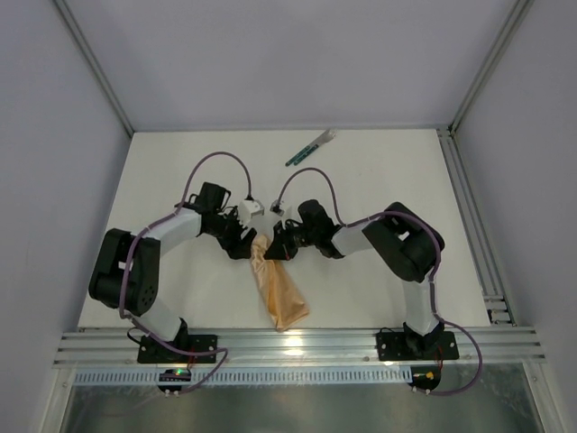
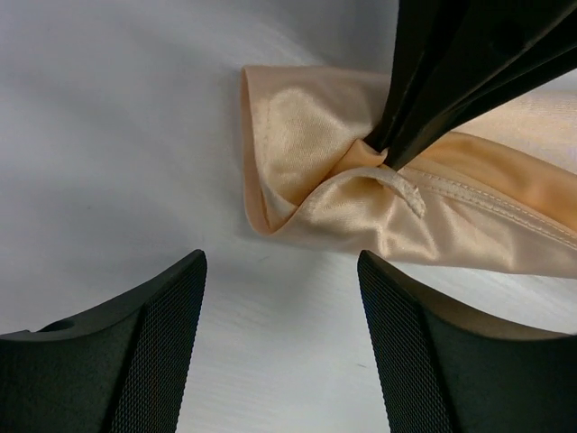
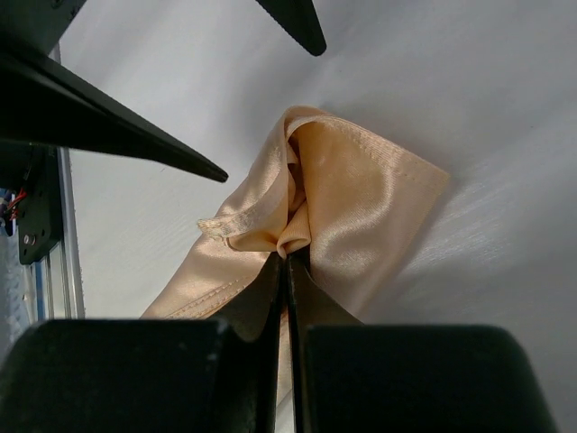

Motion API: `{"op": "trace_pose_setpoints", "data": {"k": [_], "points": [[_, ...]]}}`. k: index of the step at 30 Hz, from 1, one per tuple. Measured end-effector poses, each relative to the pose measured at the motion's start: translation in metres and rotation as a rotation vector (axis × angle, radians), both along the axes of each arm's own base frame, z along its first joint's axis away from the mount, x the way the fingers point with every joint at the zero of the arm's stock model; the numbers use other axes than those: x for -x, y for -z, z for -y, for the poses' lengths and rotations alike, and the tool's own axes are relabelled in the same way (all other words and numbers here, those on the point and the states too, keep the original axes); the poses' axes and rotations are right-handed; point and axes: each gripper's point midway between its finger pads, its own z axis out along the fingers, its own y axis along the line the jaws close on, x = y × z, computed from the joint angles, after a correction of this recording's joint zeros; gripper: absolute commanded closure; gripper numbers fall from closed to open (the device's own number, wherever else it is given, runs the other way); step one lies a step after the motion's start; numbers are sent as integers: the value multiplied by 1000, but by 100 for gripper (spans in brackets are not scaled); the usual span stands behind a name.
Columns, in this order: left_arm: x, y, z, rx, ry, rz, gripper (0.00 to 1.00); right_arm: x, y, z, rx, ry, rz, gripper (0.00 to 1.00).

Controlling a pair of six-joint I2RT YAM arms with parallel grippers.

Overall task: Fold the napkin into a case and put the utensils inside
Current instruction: Stuff the smaller-rectangle-folded napkin at the center of the board.

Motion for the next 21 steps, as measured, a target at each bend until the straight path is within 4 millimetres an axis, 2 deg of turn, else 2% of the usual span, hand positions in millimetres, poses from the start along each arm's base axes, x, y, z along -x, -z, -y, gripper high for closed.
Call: {"op": "trace_pose_setpoints", "data": {"k": [6, 13, 19, 21], "points": [[-3, 0, 12, -14, 72, 63, 30, 1, 0, -3, 6, -35, -6, 96], [-7, 3, 19, -7, 97, 56, 31, 1, 1, -1, 15, -41, -16, 94], [0, 1, 23, 18, 105, 24, 40, 1, 2, 0, 24, -53, -13, 87], [1, 1, 24, 24, 100, 5, 54, 1, 2, 0, 25, -53, -18, 80]]}}
